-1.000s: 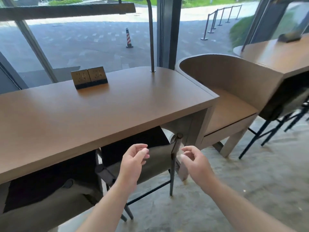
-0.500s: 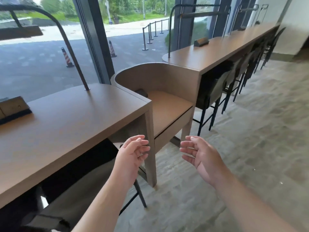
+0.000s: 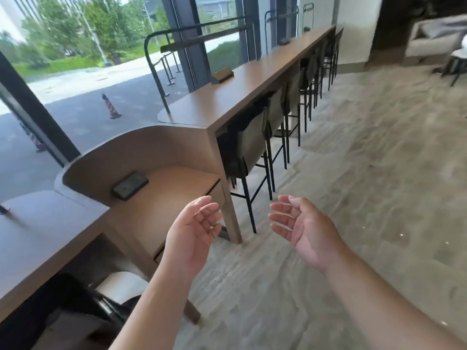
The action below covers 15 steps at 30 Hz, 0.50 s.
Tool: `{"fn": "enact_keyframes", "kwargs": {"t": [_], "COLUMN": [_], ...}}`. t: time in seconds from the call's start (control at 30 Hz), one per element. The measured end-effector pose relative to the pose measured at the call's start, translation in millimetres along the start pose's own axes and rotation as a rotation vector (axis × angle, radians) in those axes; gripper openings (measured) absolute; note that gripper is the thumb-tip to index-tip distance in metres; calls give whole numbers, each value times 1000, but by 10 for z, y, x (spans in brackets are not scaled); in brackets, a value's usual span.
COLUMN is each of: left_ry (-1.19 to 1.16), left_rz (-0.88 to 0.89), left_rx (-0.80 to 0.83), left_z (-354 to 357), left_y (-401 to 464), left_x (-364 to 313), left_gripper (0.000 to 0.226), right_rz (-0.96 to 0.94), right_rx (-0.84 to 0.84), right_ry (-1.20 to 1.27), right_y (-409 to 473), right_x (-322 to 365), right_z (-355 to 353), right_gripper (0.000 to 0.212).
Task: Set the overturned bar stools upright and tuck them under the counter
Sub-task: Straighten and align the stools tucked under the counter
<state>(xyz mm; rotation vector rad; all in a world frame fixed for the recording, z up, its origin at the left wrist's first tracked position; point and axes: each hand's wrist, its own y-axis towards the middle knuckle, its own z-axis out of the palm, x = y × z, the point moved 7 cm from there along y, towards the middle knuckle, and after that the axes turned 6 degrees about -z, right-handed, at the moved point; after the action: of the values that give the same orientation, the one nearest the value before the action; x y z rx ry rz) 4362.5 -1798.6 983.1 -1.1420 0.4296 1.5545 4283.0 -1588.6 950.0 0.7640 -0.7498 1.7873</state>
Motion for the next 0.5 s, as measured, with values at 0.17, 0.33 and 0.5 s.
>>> {"fn": "enact_keyframes", "kwargs": {"t": [0.17,0.33,0.5], "left_ry": [57,78,63], "left_rz": [-11,-48,-70], "left_rx": [50,72,66], "left_z": [832,1302,1466], "left_y": [444,875,1415], "left_x": [214,383,442], "left_gripper": [15,18,19], "right_rz": [-50,-75,-77], "right_rx": [-39,-83,-106], "right_ry": [44,48,8], "right_y": [356,663,1116], "right_x": [596,868,976], "right_z": [-607,-1008,-1167], "right_gripper": [20,21,20]}}
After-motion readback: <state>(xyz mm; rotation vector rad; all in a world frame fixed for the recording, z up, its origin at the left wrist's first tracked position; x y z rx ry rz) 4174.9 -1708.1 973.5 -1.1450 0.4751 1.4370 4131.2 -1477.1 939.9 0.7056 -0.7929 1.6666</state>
